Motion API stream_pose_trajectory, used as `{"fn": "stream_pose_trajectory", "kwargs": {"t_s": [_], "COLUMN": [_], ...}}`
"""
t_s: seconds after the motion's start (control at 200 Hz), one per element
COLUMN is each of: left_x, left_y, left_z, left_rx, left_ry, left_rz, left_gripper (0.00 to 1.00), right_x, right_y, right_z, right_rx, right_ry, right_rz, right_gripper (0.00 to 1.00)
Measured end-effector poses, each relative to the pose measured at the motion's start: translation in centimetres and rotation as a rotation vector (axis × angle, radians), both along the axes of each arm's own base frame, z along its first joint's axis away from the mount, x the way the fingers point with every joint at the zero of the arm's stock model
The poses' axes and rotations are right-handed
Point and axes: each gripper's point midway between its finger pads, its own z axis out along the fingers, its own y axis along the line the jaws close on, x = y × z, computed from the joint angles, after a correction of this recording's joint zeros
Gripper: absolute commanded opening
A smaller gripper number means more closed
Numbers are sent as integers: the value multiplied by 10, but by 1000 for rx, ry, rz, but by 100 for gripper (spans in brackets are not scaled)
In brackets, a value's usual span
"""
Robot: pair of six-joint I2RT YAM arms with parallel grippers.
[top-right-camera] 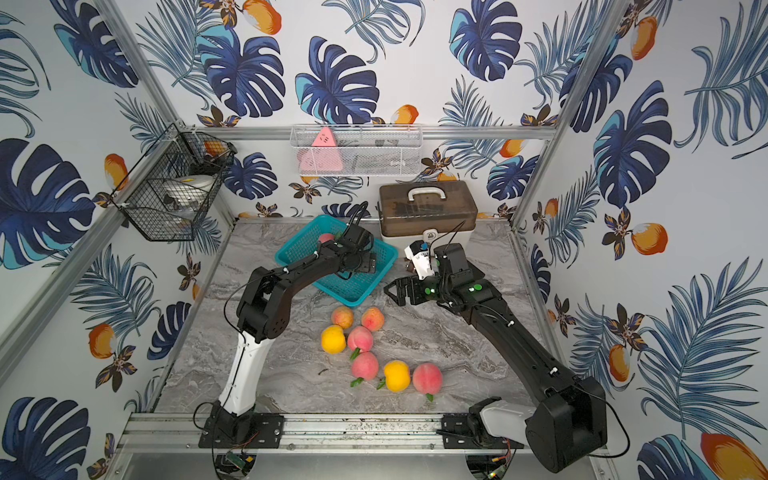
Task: Put the peaches into the basket
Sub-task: Place the peach in the basket.
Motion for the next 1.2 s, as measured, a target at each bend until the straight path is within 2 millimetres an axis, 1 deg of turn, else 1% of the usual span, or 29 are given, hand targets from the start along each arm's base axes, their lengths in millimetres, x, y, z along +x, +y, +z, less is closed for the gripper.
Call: {"fn": "stream_pose_trajectory", "kwargs": {"t_s": [0.08,0.33,0.415,0.631,0.776,0.956,1.091,1.201], "left_x": [2,4,4,0,-10,-28,-46,-63], "left_y": [-1,-2,-2,-1,2,7,11,15], "left_z": [4,10,18,49,62,76,88,95], "left_rx": [-4,-8,-14,-40,-52,-65,-80,-82], "left_ry": [-8,-17,-29,-68,-72,-68,-60,-50], "left_rz": [0,0,-1,-5,-12,-20,-34,-44], "left_gripper": [97,97,97,96,96,97,97,98], "right_x": [-1,-1,-1,-1,-1,-1,-8,-16], "right_y": [-1,-5,-5,-5,-6,-14,-21,-26], "right_z": [-1,0,0,1,2,4,7,6], "right_rx": [0,1,2,4,7,-18,-25,-35], "right_ry": [0,-2,-2,-3,-2,13,26,38], "right_rz": [-2,-12,-11,-11,-18,-66,-102,-122], "right_gripper": [100,100,100,100,100,100,100,100]}}
